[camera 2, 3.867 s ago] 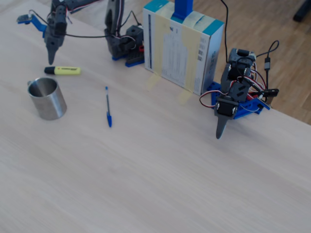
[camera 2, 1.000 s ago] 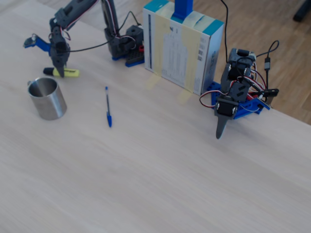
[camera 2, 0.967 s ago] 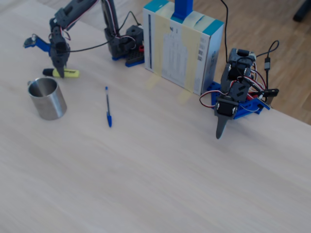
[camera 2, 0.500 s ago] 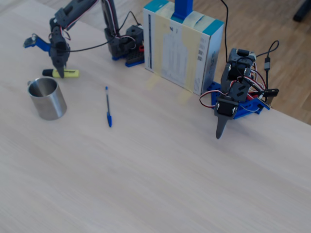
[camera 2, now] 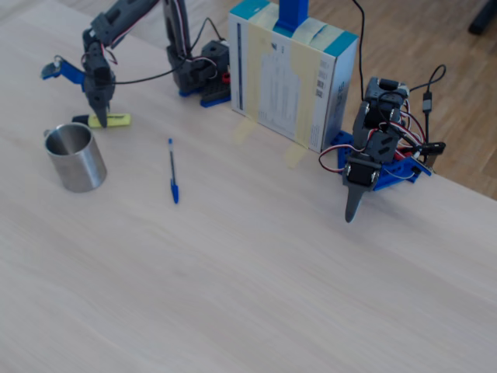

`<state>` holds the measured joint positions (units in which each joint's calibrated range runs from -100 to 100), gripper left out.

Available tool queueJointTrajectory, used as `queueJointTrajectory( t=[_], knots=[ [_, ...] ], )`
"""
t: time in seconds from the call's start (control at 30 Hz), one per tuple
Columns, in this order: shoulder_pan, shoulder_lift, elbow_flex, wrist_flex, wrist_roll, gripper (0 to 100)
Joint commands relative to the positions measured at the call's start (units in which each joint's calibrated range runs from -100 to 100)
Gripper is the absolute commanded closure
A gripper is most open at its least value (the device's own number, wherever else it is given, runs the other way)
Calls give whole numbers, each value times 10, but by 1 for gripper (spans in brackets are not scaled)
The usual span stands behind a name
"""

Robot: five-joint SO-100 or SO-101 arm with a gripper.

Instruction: Grab the yellow pen and put it in the silver cup.

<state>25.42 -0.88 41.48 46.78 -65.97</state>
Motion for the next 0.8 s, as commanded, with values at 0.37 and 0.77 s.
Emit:
queueJointTrajectory(
  t=[0.37,0.77],
  knots=[
    [-16,-108,17,-3,3,98],
    [-43,-159,23,-3,3,98]
  ],
)
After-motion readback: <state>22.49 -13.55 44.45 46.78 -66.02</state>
